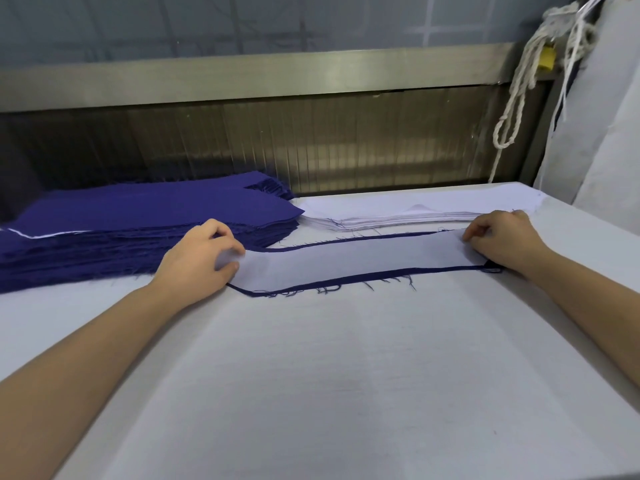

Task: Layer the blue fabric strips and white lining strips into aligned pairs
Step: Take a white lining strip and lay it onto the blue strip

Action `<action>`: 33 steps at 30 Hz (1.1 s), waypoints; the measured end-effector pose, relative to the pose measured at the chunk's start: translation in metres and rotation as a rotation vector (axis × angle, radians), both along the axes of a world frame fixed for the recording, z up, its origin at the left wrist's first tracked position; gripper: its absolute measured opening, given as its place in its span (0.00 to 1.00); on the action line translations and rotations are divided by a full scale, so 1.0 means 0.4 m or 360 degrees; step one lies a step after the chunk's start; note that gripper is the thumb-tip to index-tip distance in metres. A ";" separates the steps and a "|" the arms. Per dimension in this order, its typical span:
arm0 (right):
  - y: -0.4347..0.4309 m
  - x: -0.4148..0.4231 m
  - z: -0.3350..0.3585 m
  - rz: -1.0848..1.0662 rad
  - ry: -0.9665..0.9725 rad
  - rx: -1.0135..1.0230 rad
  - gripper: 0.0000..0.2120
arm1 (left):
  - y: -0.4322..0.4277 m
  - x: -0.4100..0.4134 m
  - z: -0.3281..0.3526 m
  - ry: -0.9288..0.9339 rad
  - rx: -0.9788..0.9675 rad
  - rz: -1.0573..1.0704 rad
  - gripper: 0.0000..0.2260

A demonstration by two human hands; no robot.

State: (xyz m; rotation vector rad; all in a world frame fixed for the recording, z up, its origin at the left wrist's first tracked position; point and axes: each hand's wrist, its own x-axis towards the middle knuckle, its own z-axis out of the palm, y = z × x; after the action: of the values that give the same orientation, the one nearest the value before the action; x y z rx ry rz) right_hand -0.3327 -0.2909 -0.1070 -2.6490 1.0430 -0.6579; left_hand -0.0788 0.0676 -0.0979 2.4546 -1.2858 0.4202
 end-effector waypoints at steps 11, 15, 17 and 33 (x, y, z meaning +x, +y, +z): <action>0.040 0.007 0.013 -0.0274 0.0348 -0.0448 0.11 | -0.004 -0.006 0.000 -0.0340 0.0061 -0.0101 0.05; 0.071 0.049 0.018 -0.0081 0.0233 -0.0552 0.10 | -0.015 -0.012 0.004 -0.0454 0.0024 -0.0135 0.03; 0.092 0.084 0.020 0.0071 0.0220 -0.0587 0.12 | -0.029 -0.013 0.005 -0.0480 0.0012 -0.0135 0.02; 0.216 0.358 0.042 0.0544 0.0214 -0.0664 0.13 | -0.262 -0.023 0.028 -0.0302 0.0036 -0.0150 0.09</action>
State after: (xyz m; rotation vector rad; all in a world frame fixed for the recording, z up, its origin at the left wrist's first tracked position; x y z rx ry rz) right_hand -0.1896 -0.2046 -0.0901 -3.1619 0.4929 -0.6892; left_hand -0.0880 -0.0373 -0.0868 2.4083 -1.4820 0.6293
